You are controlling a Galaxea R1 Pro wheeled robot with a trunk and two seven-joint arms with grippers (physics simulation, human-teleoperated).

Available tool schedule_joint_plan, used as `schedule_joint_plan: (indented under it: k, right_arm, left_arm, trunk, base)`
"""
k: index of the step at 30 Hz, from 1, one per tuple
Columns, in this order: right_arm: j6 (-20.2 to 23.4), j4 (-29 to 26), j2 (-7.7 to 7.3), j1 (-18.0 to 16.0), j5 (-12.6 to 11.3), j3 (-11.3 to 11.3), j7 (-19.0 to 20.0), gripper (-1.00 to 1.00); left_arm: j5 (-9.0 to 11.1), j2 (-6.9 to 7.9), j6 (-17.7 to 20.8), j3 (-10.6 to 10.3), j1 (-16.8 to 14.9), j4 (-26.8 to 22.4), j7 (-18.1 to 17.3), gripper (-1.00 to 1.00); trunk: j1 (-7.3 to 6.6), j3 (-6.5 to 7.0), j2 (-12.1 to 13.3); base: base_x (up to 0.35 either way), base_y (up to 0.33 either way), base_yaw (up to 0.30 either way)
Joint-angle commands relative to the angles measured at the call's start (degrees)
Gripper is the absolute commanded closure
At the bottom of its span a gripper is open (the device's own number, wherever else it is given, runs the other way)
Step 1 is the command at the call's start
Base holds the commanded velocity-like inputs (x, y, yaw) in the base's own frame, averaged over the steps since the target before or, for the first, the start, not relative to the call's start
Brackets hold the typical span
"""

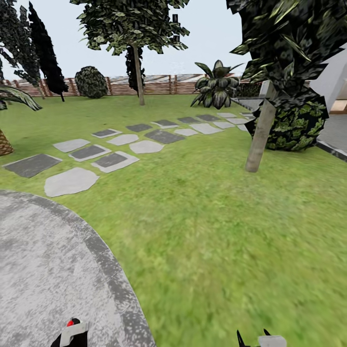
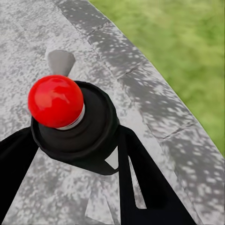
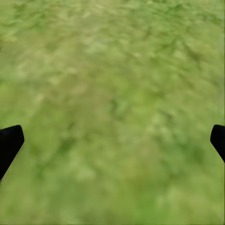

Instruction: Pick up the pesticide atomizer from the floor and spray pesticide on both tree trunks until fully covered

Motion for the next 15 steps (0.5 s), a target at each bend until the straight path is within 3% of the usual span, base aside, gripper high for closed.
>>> schedule_joint_plan:
  k: [1,9,15]
  right_arm:
    - [-0.17,0.03,0.02,-0.02,0.21,-0.20,0.04,-1.00]
    - [-0.17,0.03,0.02,-0.02,0.22,-0.20,0.04,-1.00]
    - [-0.17,0.03,0.02,-0.02,0.22,-0.20,0.04,-1.00]
  left_arm:
    - [0.01,0.00,-0.21,0.09,-0.06,0.05,-0.01,1.00]
    - [0.04,0.01,-0.16,0.13,-0.04,0.10,-0.01,1.00]
    - [0.10,0.01,-0.16,0.21,-0.02,0.14,0.03,1.00]
  trunk:
    - [0.02,0.04,-0.01]
    - [0.02,0.27,-0.01]
    - [0.02,0.28,-0.01]
  base:
    - [0.300,0.000,0.058]
    - [0.334,-0.001,0.008]
    - [0.328,-0.095,0.000]
